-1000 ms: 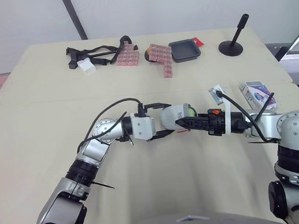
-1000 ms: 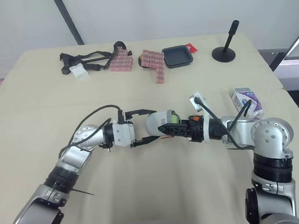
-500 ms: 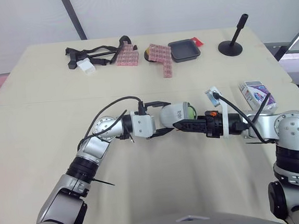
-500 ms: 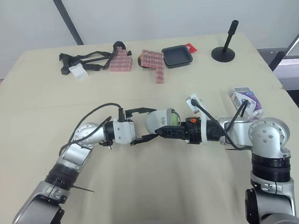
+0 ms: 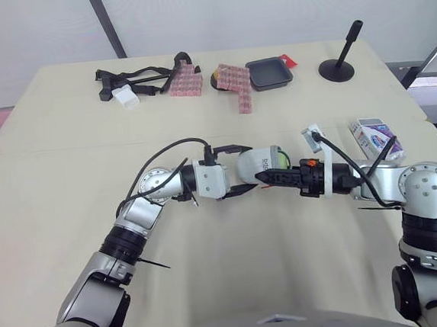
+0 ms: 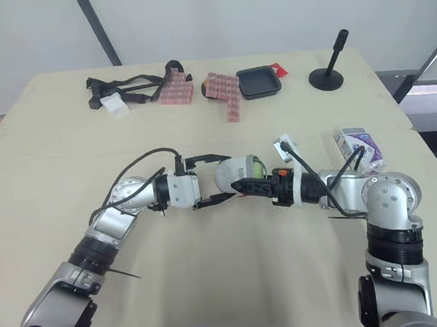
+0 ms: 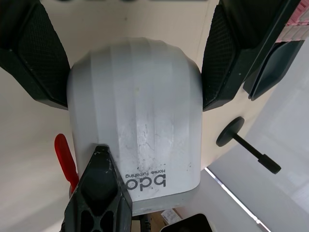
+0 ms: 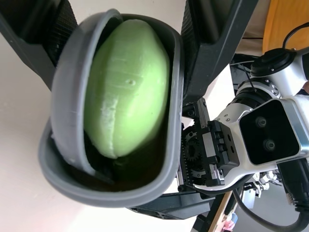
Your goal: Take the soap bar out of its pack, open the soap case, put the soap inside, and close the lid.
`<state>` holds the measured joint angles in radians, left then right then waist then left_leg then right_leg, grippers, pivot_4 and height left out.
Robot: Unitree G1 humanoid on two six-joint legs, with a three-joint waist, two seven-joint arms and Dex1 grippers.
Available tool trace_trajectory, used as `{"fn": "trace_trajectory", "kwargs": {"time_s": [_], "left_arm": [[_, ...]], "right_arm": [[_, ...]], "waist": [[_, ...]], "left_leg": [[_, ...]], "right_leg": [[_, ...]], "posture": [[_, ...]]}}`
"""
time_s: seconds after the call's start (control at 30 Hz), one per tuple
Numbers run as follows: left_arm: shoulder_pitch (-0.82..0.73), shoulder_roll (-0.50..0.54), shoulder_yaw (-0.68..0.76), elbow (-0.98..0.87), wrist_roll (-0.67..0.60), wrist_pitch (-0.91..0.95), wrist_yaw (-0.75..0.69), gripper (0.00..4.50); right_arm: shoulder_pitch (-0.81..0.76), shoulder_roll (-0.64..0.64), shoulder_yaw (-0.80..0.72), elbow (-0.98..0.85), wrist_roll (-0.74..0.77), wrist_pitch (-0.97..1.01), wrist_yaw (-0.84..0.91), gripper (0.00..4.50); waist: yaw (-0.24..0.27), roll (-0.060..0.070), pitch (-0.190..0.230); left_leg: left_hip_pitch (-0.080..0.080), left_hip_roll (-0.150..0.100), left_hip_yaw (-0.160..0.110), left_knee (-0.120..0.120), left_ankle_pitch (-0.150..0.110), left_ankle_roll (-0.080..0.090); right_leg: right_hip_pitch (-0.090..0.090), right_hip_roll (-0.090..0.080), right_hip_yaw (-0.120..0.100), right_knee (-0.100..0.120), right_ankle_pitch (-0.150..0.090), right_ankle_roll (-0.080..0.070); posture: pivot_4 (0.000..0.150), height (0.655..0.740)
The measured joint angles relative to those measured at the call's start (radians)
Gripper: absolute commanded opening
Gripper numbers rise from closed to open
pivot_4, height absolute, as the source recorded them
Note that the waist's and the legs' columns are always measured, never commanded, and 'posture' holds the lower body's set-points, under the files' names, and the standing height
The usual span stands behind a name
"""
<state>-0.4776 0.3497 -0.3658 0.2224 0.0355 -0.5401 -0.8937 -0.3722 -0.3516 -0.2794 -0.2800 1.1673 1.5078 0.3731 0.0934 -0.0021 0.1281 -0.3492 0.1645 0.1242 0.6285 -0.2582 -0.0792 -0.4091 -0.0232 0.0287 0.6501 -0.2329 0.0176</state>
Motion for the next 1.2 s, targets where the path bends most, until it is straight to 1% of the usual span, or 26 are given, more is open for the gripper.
{"fn": "trace_trajectory", "kwargs": {"time_s": [0.53, 0.6, 0.8, 0.93, 0.97, 1.03, 1.07, 1.13, 1.17, 1.2], "left_arm": [[0.000, -0.005, -0.006, 0.005, 0.005, -0.001, 0.004, 3.45], [0.000, -0.005, -0.006, 0.005, -0.002, 0.008, -0.001, 4.48], [-0.001, -0.013, 0.006, 0.008, -0.080, 0.101, -0.025, 4.50], [-0.022, 0.012, 0.012, 0.009, -0.128, 0.159, -0.086, 4.50], [-0.026, 0.023, 0.016, 0.009, -0.148, 0.180, -0.107, 4.50], [-0.027, 0.050, 0.048, -0.003, -0.227, 0.261, -0.168, 4.50], [-0.032, 0.068, 0.064, -0.017, -0.268, 0.332, -0.195, 4.50], [-0.039, 0.091, 0.080, -0.046, -0.308, 0.430, -0.221, 4.50], [-0.050, 0.106, 0.080, -0.066, -0.323, 0.501, -0.237, 4.50], [-0.058, 0.112, 0.080, -0.078, -0.330, 0.541, -0.245, 4.50]], "right_arm": [[0.012, -0.030, 0.028, 0.006, 0.000, -0.034, 0.024, 2.11], [0.012, -0.034, 0.033, 0.009, 0.000, -0.039, 0.026, 2.11], [0.013, -0.047, 0.037, 0.007, -0.002, -0.056, 0.021, 2.10], [0.013, -0.063, 0.040, 0.006, -0.003, -0.061, 0.021, 2.10], [0.013, -0.082, 0.048, 0.002, -0.007, -0.065, 0.026, 2.10], [0.013, -0.185, 0.117, -0.028, -0.055, -0.086, 0.068, 2.10], [0.013, -0.259, 0.171, -0.051, -0.101, -0.110, 0.105, 2.09], [0.007, -0.344, 0.243, -0.076, -0.170, -0.160, 0.162, 2.08], [-0.015, -0.410, 0.310, -0.094, -0.220, -0.194, 0.208, 2.08], [-0.033, -0.443, 0.336, -0.105, -0.247, -0.213, 0.235, 2.08]], "waist": [[-0.001, 0.000, 0.000], [-0.001, 0.000, 0.000], [-0.001, 0.000, 0.000], [-0.001, 0.000, 0.000], [-0.001, 0.000, 0.000], [0.000, 0.000, 0.000], [0.001, 0.000, 0.000], [0.001, 0.000, 0.001], [0.001, 0.001, 0.001], [0.000, 0.001, 0.001]], "left_leg": [[0.000, 0.000, 0.000, 0.000, 0.000, 0.000], [0.000, 0.000, 0.000, 0.000, 0.000, 0.000], [0.000, 0.000, 0.000, 0.000, 0.000, 0.000], [0.000, 0.000, 0.000, -0.001, 0.000, 0.000], [0.000, 0.000, 0.000, -0.001, 0.000, 0.000], [0.001, 0.000, 0.000, -0.001, 0.000, 0.000], [0.001, 0.000, 0.000, -0.002, 0.000, 0.000], [0.000, 0.000, 0.000, -0.002, 0.000, -0.001], [0.000, -0.001, 0.000, -0.002, 0.000, -0.001], [0.000, 0.000, 0.000, -0.002, 0.000, -0.001]], "right_leg": [[0.000, 0.000, 0.000, 0.000, 0.000, 0.000], [0.000, 0.000, 0.000, 0.000, 0.000, 0.000], [0.000, 0.000, 0.000, 0.000, 0.000, 0.000], [0.000, 0.000, 0.000, 0.000, 0.000, 0.000], [0.000, 0.000, 0.000, 0.000, 0.000, 0.000], [0.000, 0.001, 0.000, -0.001, 0.000, 0.000], [0.000, 0.001, 0.000, -0.001, 0.000, 0.000], [0.000, 0.001, 0.000, -0.002, 0.000, 0.000], [0.000, 0.001, 0.000, -0.002, 0.000, 0.000], [0.000, 0.001, 0.000, -0.003, 0.000, 0.000]], "posture": [[0.150, 0.7400], [0.150, 0.7400], [0.150, 0.7400], [0.150, 0.7400], [0.150, 0.7400], [0.150, 0.7400], [0.150, 0.7400], [0.150, 0.7400], [0.150, 0.7400], [0.150, 0.7400]]}}
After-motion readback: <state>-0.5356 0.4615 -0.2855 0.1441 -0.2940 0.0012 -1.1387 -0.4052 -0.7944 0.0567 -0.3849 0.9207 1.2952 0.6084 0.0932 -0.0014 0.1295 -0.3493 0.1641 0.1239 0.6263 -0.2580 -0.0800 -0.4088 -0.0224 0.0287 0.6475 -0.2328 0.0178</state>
